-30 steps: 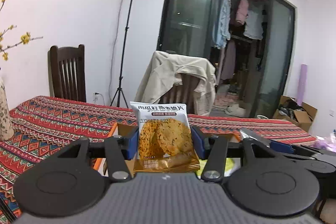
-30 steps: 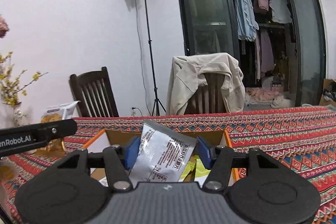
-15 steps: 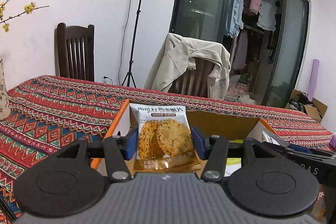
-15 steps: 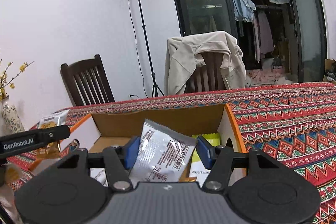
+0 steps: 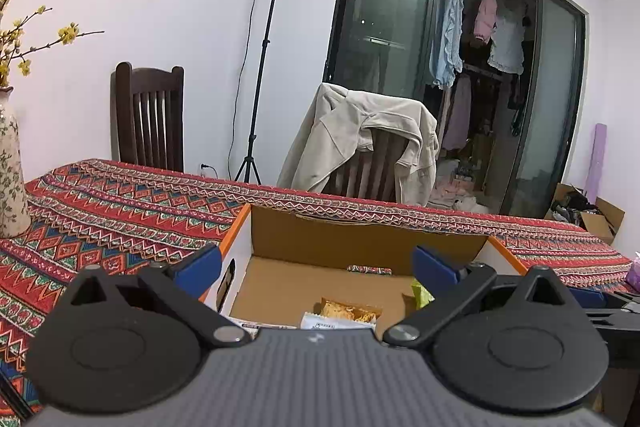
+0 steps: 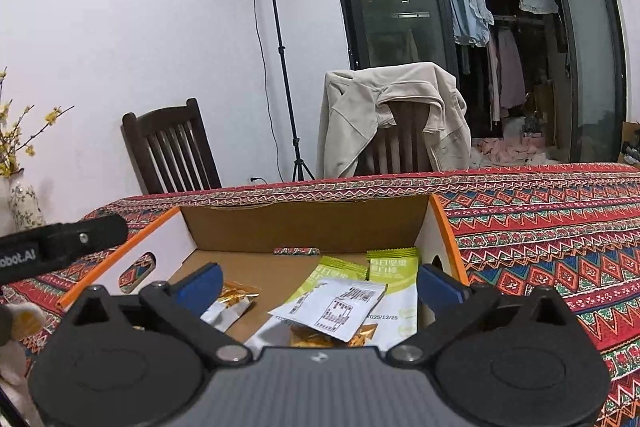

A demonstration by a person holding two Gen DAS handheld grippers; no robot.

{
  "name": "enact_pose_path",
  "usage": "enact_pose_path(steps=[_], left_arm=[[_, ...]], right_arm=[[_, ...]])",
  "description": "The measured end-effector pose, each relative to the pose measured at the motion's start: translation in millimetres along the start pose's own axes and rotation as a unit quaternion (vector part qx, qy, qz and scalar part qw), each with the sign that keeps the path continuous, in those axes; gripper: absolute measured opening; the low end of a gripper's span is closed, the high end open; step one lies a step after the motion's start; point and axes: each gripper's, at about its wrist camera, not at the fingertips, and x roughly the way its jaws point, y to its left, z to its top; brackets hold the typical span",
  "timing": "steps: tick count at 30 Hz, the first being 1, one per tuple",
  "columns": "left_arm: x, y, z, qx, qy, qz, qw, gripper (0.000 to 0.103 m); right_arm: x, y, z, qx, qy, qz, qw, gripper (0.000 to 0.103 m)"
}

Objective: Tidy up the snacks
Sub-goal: 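Withdraw both tools from the box toward the snack pile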

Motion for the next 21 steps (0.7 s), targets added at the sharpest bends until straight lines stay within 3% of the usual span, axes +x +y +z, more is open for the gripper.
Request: enact_pose_path(steps=[13, 21], left_arm=[[-43, -2, 18, -0.008, -0.004, -0.013, 0.9999, 0.103], [-84, 2, 3, 0.014, -0.006, -0.02, 0.9997, 0.103]], right_arm=[[-45, 11, 10, -0.011, -0.019, 0.007, 1.0, 0.103], [-87, 19, -7, -0.04, -0.018, 0.019, 0.999, 0.103]])
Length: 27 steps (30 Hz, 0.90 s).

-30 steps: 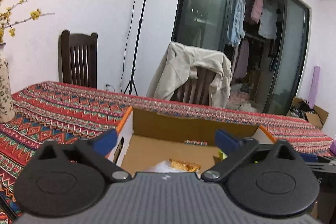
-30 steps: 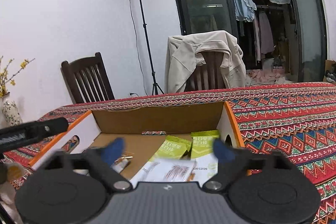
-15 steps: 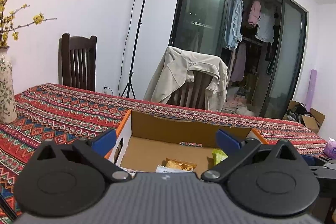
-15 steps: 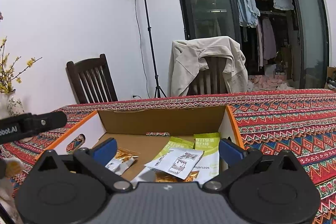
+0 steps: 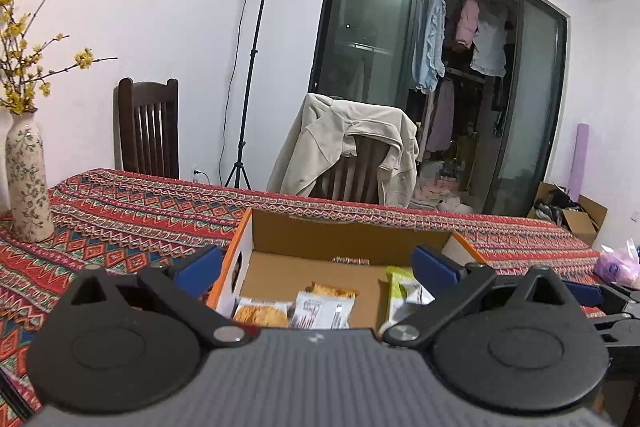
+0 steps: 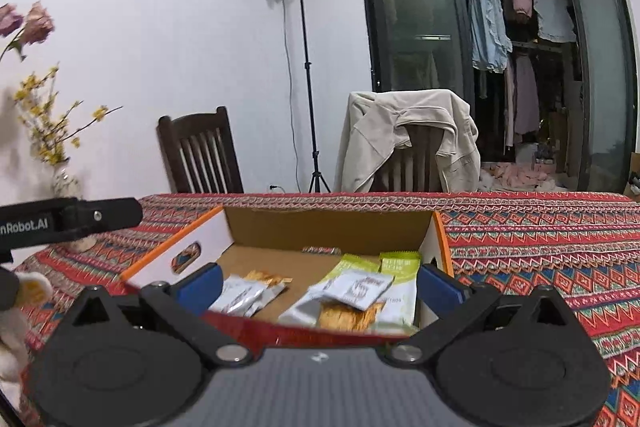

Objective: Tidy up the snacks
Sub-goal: 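Withdraw both tools from the box toward the snack pile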

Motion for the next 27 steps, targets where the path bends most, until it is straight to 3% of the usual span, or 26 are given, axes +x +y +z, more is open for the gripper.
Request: enact_pose_path(steps=[12, 19, 27], left_arm=[[-54, 17, -40, 0.007, 0.004, 0.006, 0.9999, 0.103], [-70, 33, -72, 0.002, 0.038, 0.008, 0.9993, 0.103], [-86, 44, -95, 0.001, 0.047, 0.008, 0.9989, 0.103]], right_arm=[[-48, 9, -46, -0.009, 0.029, 0.012, 0.999, 0.103], [-65, 10, -71, -0.011, 0.055, 0.016, 0.998, 0.103], [-77, 3, -96, -0.003, 0.082, 0.006, 0.997, 0.103]])
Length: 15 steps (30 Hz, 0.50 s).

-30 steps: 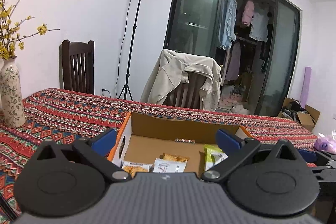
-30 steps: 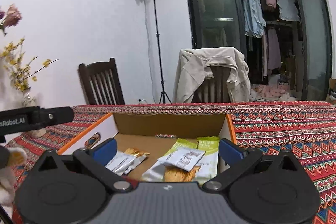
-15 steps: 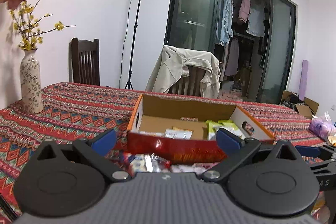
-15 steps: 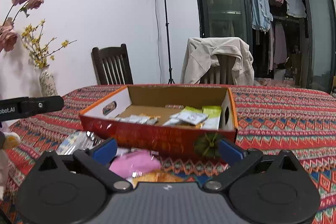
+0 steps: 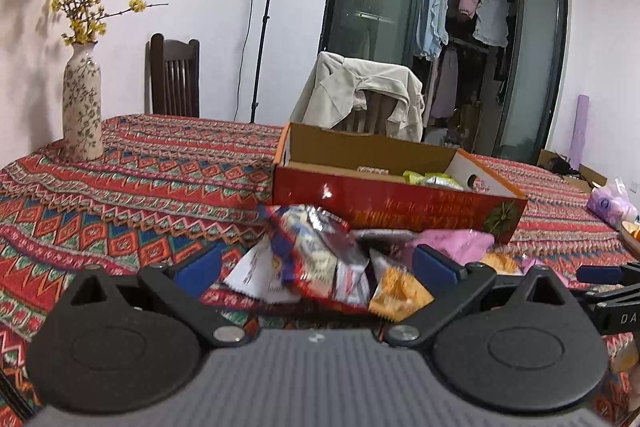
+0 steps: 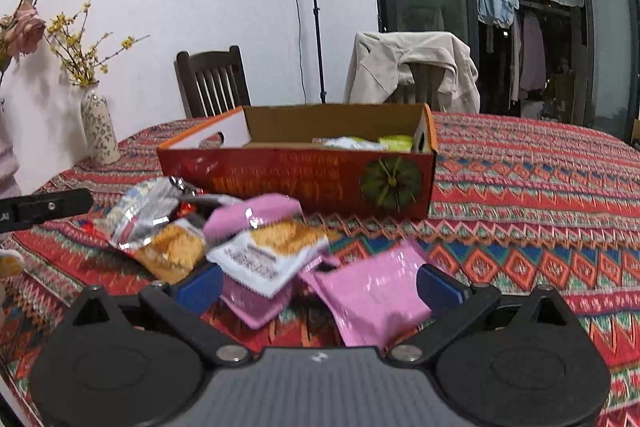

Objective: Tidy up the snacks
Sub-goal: 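Withdraw both tools from the box toward the snack pile, then grasp a pink packet with the right gripper while the left gripper grasps two wrapped bars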

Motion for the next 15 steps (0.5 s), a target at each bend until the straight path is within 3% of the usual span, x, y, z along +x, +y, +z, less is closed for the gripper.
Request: enact_pose_path(steps=[15], left_arm=[[0.7, 4.1, -6.5, -0.01, 0.01, 0.002, 0.9999, 0.103]], right_arm=[[3.7, -3.9, -7.4, -0.007, 0.019, -0.025, 0.999, 0.103]])
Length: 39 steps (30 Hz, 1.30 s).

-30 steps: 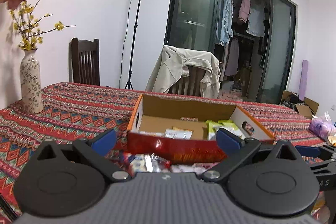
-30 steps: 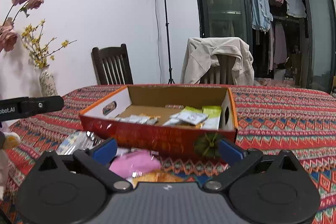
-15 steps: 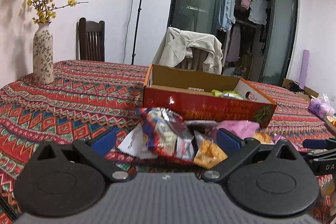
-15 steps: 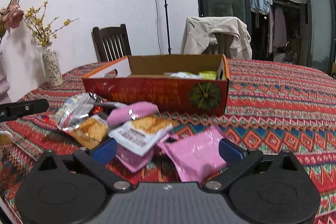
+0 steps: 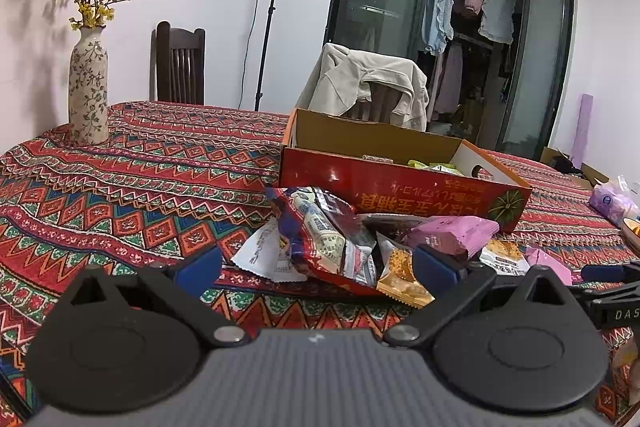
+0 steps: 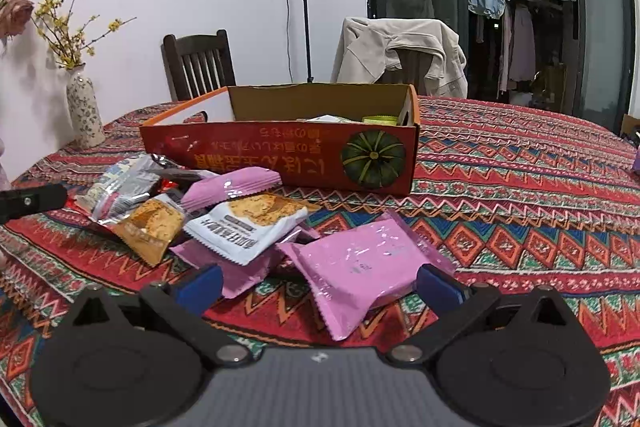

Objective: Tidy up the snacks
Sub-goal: 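Grasp a pink packet with the right gripper while the left gripper grasps two wrapped bars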

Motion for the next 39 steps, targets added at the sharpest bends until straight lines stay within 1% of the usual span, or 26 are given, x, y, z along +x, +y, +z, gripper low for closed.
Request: enact_pose_path(steps=[3, 6, 9, 13, 18, 19, 24, 25, 26, 31, 34, 39], left_arm=[[1, 2, 1, -0.002, 0.0, 0.003, 1.0, 0.103], [3, 2, 1, -0.002, 0.001, 0.003, 1.0, 0.103], [4, 1, 0, -0.003, 0.004, 0.004, 1.0, 0.103], [4, 1, 0, -0.004, 0.005, 0.005, 1.0, 0.103], [6, 2, 0, -0.005, 0.007, 0.007, 0.9999, 0.103], [6, 2, 0, -0.006, 0.008, 0.006, 0.9999, 0.103], [8, 1, 0, -0.006, 0.01, 0.004, 0.9999, 0.103], [9, 1, 0, -0.006, 0.01, 0.005, 0.9999, 0.103], [9, 1, -1, -0.007, 0.011, 0.004, 0.9999, 0.103], [11, 4, -3, -0.013, 0.016, 0.006, 0.9998, 0.103], [11, 4, -5, -0.014, 0.017, 0.008, 0.9997, 0.103], [14, 0, -3, -0.011, 0.017, 0.013, 0.9997, 0.103]], right_arm=[[4, -3, 5, -0.017, 0.005, -0.018, 1.0, 0.103], [13, -6, 12, -0.047, 0.021, -0.028, 0.998, 0.103], [26, -9, 16, -0.071, 0.043, -0.026, 0.996, 0.103], [45, -18, 23, -0.073, 0.068, -0.034, 0.994, 0.103], [63, -33, 27, -0.041, 0.086, 0.004, 0.995, 0.103], [67, -35, 27, -0.034, 0.086, 0.012, 0.996, 0.103], [66, -35, 24, -0.035, 0.075, 0.018, 0.996, 0.103], [65, -35, 24, -0.035, 0.074, 0.019, 0.996, 0.098], [64, -34, 24, -0.037, 0.071, 0.022, 0.997, 0.091], [56, -32, 23, -0.039, 0.059, 0.024, 0.997, 0.079], [53, -34, 24, -0.031, 0.048, 0.017, 0.998, 0.076], [39, -42, 23, -0.01, 0.005, -0.002, 1.0, 0.076]])
